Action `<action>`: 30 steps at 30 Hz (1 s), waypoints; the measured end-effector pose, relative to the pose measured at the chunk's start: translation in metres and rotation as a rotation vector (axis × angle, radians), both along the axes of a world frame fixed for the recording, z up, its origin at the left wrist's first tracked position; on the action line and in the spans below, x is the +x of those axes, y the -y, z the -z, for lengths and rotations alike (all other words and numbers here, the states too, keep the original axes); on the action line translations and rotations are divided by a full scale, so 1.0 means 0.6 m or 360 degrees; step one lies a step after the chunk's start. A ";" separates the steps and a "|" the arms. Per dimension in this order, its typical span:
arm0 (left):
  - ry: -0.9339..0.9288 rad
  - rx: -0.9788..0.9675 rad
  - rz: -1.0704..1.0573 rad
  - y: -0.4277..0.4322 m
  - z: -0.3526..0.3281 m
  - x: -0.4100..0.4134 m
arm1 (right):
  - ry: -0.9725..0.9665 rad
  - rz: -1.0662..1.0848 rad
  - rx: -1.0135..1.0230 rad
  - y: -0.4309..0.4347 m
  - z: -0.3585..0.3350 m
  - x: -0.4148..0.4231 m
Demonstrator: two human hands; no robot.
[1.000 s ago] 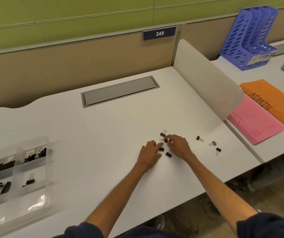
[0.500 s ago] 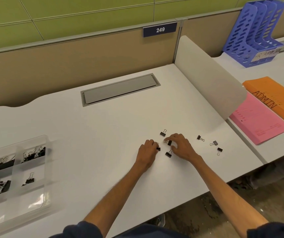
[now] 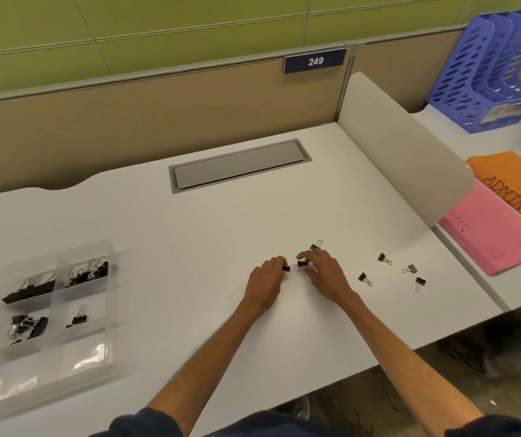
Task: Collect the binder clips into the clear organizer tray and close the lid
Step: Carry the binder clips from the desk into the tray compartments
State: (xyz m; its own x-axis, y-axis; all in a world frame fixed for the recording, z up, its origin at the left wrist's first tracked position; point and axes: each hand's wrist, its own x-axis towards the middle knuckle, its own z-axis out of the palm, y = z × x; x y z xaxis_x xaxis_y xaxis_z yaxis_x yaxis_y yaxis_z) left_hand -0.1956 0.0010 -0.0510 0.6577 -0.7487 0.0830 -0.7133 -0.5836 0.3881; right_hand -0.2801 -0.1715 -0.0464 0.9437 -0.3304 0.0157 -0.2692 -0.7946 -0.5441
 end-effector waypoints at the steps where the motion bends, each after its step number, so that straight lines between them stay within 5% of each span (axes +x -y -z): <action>1: 0.0009 -0.0011 -0.0025 -0.010 -0.001 0.005 | 0.0035 -0.0016 0.0037 -0.011 -0.001 0.008; 18: 0.0146 -0.0205 -0.0595 -0.248 -0.041 0.095 | 0.0179 -0.0438 0.0404 -0.251 -0.027 0.183; 30: 0.0394 -0.0024 -0.0837 -0.432 -0.067 0.156 | 0.0251 -0.0700 0.0511 -0.420 -0.048 0.264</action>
